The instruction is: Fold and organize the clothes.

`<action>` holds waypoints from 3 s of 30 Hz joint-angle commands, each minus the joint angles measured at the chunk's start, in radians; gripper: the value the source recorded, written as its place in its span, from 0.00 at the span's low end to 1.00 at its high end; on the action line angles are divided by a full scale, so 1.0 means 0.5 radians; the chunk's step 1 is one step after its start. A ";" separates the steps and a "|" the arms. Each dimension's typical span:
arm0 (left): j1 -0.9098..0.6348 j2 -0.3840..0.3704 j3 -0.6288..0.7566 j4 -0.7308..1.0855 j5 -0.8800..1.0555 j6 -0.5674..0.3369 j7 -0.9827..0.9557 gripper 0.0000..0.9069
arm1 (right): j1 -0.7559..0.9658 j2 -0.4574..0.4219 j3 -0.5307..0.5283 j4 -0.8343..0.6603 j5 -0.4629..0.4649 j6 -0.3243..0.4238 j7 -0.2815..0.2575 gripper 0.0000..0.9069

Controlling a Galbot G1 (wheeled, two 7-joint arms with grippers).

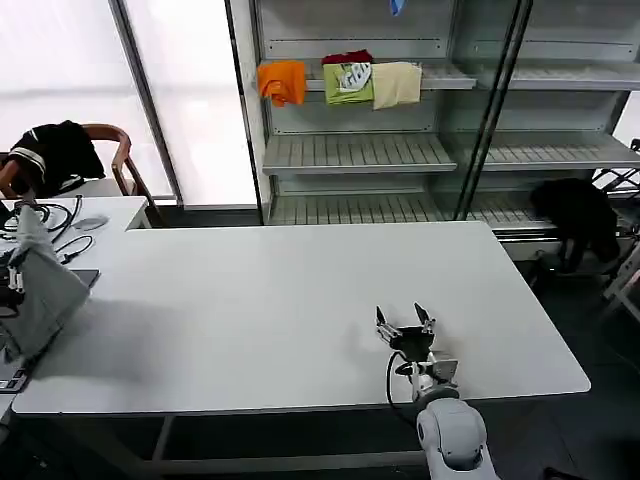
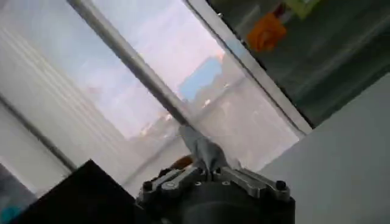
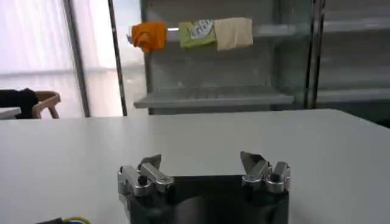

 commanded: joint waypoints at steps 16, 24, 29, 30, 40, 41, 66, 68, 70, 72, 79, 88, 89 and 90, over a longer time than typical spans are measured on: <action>-0.199 -0.892 1.541 -0.111 -0.133 0.270 -0.423 0.03 | -0.088 -0.102 0.144 0.050 0.125 0.022 -0.022 1.00; -0.479 -1.046 1.822 0.273 -0.186 0.109 -0.613 0.03 | -0.050 -0.077 0.079 0.101 0.112 -0.023 -0.062 1.00; -0.548 -1.187 1.879 0.435 -0.043 0.140 -0.706 1.00 | -0.021 -0.062 0.019 0.088 0.121 -0.060 -0.081 1.00; -0.545 -1.193 1.881 0.441 -0.015 0.125 -0.721 1.00 | -0.013 -0.056 0.004 0.080 0.130 -0.075 -0.084 1.00; -0.513 -1.014 1.671 -0.016 -0.454 0.298 -0.832 1.00 | 0.146 0.061 -0.325 0.004 0.503 -0.402 -0.017 1.00; -0.522 -0.986 1.616 -0.050 -0.517 0.316 -0.836 1.00 | 0.169 0.079 -0.361 -0.002 0.554 -0.432 0.009 1.00; -0.125 -0.734 0.646 -0.121 -0.900 0.353 -0.712 1.00 | 0.277 0.087 -0.575 -0.126 1.090 -0.565 0.307 0.00; -0.120 -0.737 0.648 -0.115 -0.896 0.350 -0.710 1.00 | 0.263 0.078 -0.563 -0.097 1.091 -0.563 0.313 0.00; -0.114 -0.739 0.649 -0.108 -0.893 0.349 -0.709 1.00 | 0.243 0.074 -0.548 -0.069 1.091 -0.560 0.321 0.00; -0.110 -0.741 0.650 -0.095 -0.892 0.348 -0.709 1.00 | 0.219 0.075 -0.531 -0.045 1.088 -0.564 0.332 0.00; -0.083 -0.755 0.643 -0.055 -0.889 0.341 -0.714 1.00 | 0.159 0.044 -0.498 0.028 1.062 -0.567 0.435 0.00; -0.018 -0.743 0.618 -0.041 -0.896 0.295 -0.710 1.00 | 0.052 -0.012 -0.324 0.147 1.028 -0.571 0.460 0.00; -0.008 -0.741 0.616 -0.040 -0.896 0.289 -0.709 1.00 | 0.037 -0.027 -0.282 0.161 1.029 -0.572 0.456 0.00; 0.002 -0.738 0.614 -0.040 -0.896 0.283 -0.709 1.00 | 0.014 -0.054 -0.230 0.179 1.038 -0.572 0.447 0.00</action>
